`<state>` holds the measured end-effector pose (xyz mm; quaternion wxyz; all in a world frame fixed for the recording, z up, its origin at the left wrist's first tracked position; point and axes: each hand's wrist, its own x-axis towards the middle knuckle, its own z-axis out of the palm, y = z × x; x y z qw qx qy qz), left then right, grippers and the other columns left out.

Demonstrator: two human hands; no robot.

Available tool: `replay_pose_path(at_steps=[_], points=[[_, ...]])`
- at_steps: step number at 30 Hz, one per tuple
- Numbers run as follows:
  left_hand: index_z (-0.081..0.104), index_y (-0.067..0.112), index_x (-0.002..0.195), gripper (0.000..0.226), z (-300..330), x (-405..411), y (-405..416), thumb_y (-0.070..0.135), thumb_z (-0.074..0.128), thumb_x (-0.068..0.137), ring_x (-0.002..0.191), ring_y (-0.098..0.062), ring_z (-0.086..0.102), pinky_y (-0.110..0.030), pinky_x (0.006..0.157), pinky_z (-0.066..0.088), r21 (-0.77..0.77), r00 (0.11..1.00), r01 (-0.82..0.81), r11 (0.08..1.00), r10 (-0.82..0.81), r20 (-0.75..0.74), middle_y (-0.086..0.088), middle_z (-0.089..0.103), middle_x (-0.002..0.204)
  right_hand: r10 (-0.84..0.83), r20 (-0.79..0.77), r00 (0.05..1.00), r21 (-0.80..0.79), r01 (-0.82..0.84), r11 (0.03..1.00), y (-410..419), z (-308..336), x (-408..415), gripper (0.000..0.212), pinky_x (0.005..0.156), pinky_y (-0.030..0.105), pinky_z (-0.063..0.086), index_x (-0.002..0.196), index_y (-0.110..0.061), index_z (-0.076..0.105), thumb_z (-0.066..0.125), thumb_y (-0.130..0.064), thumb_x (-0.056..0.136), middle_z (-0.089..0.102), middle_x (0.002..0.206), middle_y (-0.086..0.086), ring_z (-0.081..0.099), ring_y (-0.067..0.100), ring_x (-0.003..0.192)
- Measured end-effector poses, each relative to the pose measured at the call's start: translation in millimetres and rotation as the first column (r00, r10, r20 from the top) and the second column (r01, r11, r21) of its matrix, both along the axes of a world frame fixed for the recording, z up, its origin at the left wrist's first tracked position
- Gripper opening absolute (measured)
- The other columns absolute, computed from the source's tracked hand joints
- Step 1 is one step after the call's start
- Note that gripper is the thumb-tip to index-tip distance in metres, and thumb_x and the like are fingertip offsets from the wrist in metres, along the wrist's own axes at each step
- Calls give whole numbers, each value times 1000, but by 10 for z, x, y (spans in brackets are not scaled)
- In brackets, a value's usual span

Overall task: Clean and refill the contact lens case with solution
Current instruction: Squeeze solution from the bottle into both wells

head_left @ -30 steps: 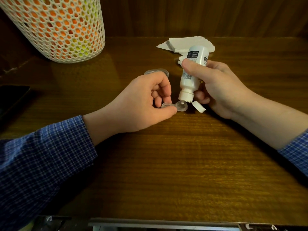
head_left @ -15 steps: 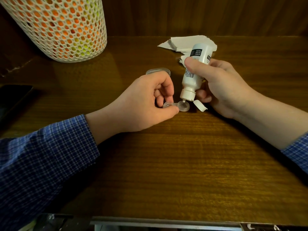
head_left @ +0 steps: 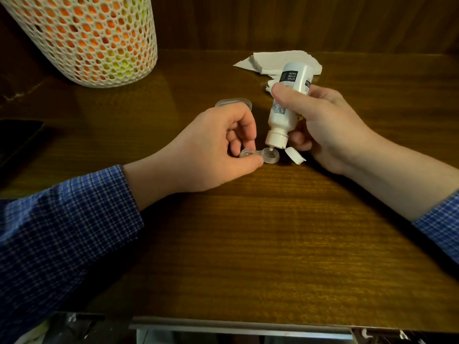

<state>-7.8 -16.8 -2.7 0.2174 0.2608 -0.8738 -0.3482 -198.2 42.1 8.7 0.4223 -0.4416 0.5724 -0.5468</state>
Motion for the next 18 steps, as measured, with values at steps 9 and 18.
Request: replay_pose_path(at_steps=[9,18], points=[[63,19,99,27,-2,2,-4,18,84,82,70,-15,63,-19,60,53,11,1000,-1,1000,1,-14,2,72,90,-9,37,999,9,9,1000,-5,16,-12,21,36,16,31,99,-16,60,67,-36,97,66,66,-7,43,7,43],[63,18,99,27,-5,-5,-2,18,85,82,67,-6,61,-17,60,51,7,1000,1,1000,-1,-6,3,72,90,3,54,999,7,-3,1000,-21,-7,-18,22,34,16,30,95,-15,61,70,-35,95,66,66,-4,43,6,41]])
